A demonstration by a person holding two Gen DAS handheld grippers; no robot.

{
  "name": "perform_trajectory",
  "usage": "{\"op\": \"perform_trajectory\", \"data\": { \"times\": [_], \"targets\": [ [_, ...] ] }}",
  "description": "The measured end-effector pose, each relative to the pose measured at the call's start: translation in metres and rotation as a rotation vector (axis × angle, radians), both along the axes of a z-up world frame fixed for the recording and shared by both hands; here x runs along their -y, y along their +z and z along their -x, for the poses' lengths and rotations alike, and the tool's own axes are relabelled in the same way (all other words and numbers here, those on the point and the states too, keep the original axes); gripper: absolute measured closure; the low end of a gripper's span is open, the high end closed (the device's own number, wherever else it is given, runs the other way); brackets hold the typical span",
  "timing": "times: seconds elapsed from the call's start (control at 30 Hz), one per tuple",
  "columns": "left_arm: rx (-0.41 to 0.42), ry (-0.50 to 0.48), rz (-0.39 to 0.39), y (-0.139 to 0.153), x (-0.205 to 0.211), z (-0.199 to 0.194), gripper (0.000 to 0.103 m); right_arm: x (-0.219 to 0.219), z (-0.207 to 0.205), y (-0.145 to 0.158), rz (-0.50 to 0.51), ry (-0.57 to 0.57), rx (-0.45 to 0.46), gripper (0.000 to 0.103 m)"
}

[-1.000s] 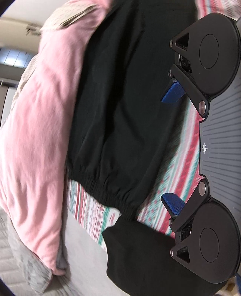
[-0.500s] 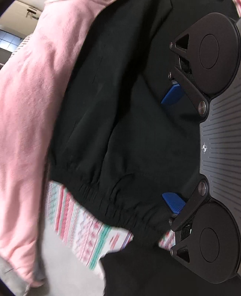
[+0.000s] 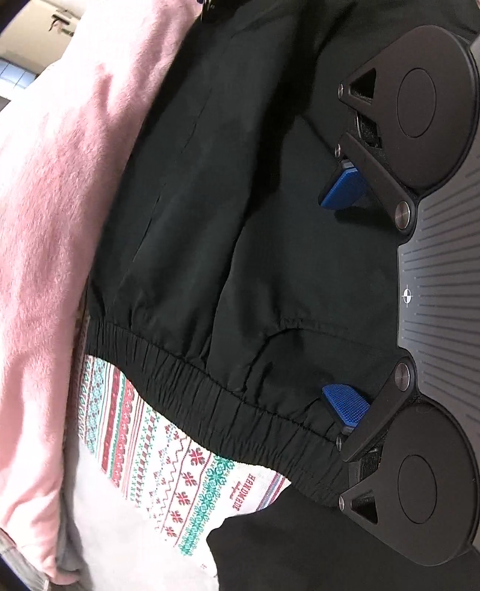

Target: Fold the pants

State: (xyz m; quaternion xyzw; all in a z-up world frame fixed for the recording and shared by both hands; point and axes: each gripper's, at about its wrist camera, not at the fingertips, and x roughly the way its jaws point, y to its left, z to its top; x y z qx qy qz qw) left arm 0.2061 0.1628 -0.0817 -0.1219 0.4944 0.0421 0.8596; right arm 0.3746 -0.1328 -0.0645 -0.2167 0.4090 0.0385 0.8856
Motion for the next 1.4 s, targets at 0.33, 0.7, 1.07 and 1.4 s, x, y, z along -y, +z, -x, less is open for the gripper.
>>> {"op": "perform_trajectory", "data": {
  "times": [0.33, 0.7, 1.07, 1.4],
  "targets": [
    [-0.016, -0.006, -0.026, -0.006, 0.004, -0.011, 0.002, 0.040, -0.093, -0.050, 0.187, 0.057, -0.156, 0.088],
    [-0.008, -0.005, -0.057, -0.007, 0.006, -0.011, 0.002, 0.064, 0.012, 0.002, 0.130, 0.251, -0.141, 0.103],
    [0.137, 0.096, 0.335, 0.021, -0.036, 0.013, 0.001, 0.013, 0.220, 0.037, 0.136, 0.267, -0.016, 0.103],
    [0.262, 0.077, 0.392, 0.042, -0.035, 0.006, 0.001, 0.004, 0.286, -0.004, 0.140, 0.221, -0.135, 0.103]
  ]
}}
